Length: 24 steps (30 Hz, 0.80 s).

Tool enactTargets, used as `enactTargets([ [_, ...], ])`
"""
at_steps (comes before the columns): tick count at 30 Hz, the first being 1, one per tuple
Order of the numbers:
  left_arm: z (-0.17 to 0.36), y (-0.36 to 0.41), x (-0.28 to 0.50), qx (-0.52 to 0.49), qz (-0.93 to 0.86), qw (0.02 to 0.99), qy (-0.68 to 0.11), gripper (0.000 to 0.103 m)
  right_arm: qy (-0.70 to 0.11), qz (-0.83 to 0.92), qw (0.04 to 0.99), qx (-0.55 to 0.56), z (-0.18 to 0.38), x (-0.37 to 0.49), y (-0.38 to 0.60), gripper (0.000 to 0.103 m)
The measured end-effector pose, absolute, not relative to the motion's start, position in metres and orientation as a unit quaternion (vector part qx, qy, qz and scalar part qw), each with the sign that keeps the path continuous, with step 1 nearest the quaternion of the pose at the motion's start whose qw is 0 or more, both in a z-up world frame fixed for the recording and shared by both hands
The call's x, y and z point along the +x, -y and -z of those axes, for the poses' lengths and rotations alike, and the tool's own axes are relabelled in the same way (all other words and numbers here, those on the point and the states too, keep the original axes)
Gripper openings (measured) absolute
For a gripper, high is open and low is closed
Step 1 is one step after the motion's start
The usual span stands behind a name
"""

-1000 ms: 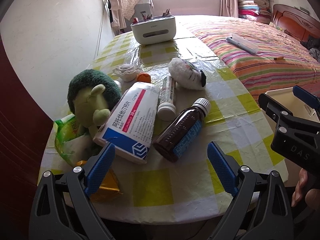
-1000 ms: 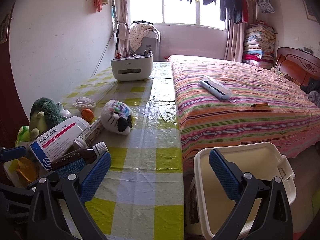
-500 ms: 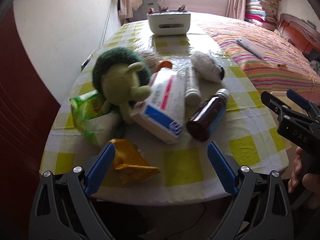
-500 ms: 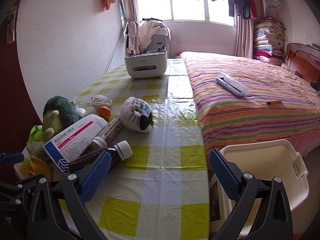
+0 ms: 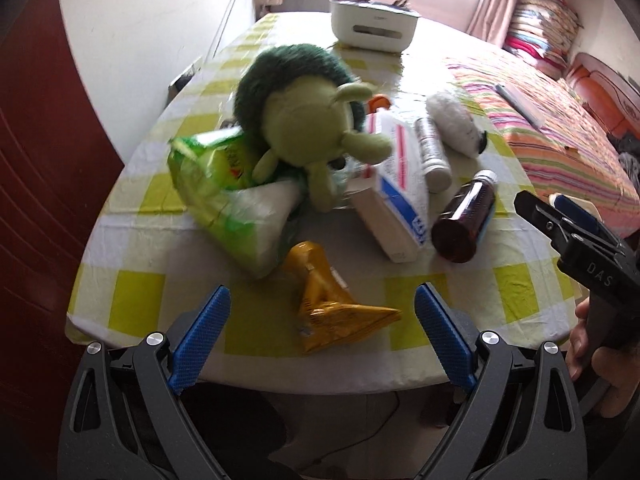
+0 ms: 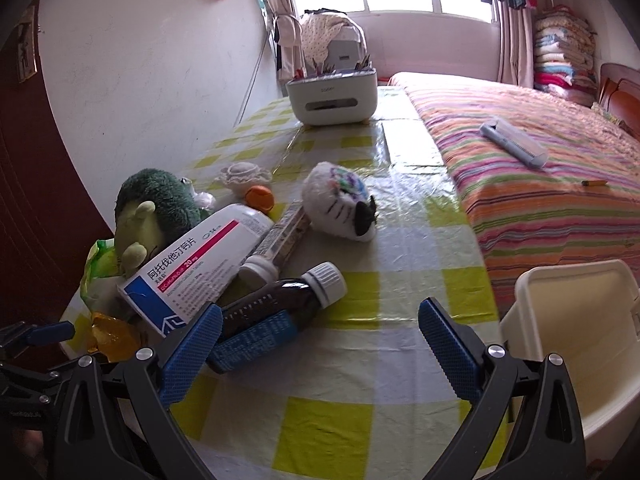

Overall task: Collect trash
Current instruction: 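Grasp the yellow snack wrapper with left tool while right tool grasps the brown bottle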

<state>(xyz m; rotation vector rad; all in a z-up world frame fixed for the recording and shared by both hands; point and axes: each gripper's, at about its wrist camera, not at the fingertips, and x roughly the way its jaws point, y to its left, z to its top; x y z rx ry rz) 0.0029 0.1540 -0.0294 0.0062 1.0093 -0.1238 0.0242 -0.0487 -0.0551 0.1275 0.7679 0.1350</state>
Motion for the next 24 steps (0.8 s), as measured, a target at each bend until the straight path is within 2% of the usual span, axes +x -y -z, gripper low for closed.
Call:
enactTargets([
  [10, 0.056, -0.185, 0.022, -0.111, 0.050, 0.831, -0.543, 0.092, -0.428, -0.082, 0.895, 0.098, 0.075, 0.050, 0.027, 0.096],
  [18, 0.058, -0.172, 0.027, -0.097, 0.061, 0.829, -0.548, 0.090, -0.452, -0.069, 0.885, 0.088, 0.084, 0.068, 0.017, 0.094],
  [20, 0.059, -0.171, 0.029, -0.101, 0.061, 0.826, -0.551, 0.085, -0.462, -0.072, 0.880, 0.090, 0.089, 0.072, 0.016, 0.087],
  [22, 0.062, -0.170, 0.032, -0.104, 0.064, 0.821, -0.558, 0.073, -0.469, -0.076, 0.875, 0.090, 0.092, 0.075, 0.015, 0.068],
  [24, 0.063, -0.167, 0.034, -0.097, 0.062, 0.821, -0.559, 0.070, -0.475, -0.072, 0.874, 0.076, 0.095, 0.077, 0.014, 0.057],
])
